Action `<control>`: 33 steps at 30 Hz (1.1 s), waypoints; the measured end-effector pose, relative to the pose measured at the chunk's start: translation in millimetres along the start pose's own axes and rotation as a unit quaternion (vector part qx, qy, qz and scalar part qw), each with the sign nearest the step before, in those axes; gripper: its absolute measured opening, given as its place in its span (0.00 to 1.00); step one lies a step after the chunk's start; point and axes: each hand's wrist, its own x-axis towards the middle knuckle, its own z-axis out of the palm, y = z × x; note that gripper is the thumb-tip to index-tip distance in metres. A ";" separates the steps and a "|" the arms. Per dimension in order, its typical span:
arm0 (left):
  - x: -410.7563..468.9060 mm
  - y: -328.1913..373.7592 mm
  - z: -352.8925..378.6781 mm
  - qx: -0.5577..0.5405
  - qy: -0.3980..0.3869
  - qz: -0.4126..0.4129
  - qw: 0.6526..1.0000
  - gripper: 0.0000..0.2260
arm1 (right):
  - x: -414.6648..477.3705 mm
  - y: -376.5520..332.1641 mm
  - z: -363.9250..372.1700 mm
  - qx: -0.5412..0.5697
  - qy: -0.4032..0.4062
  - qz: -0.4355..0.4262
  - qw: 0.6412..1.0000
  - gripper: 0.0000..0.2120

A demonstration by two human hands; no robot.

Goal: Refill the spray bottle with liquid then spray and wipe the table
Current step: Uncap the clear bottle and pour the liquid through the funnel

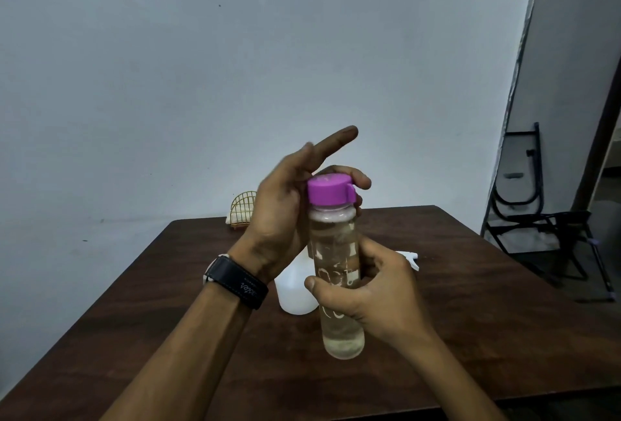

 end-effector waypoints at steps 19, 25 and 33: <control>2.3 0.6 2.4 0.054 0.000 0.009 0.998 0.27 | -1.7 1.4 0.7 0.006 0.009 -0.001 1.000 0.16; 0.2 -2.9 -0.9 -0.011 0.002 -0.006 1.000 0.26 | -2.3 2.3 -0.3 0.020 0.003 0.005 1.000 0.17; -0.1 -2.2 -2.1 -0.004 0.020 -0.018 1.000 0.29 | -3.3 1.3 -0.8 -0.004 0.008 -0.004 1.000 0.16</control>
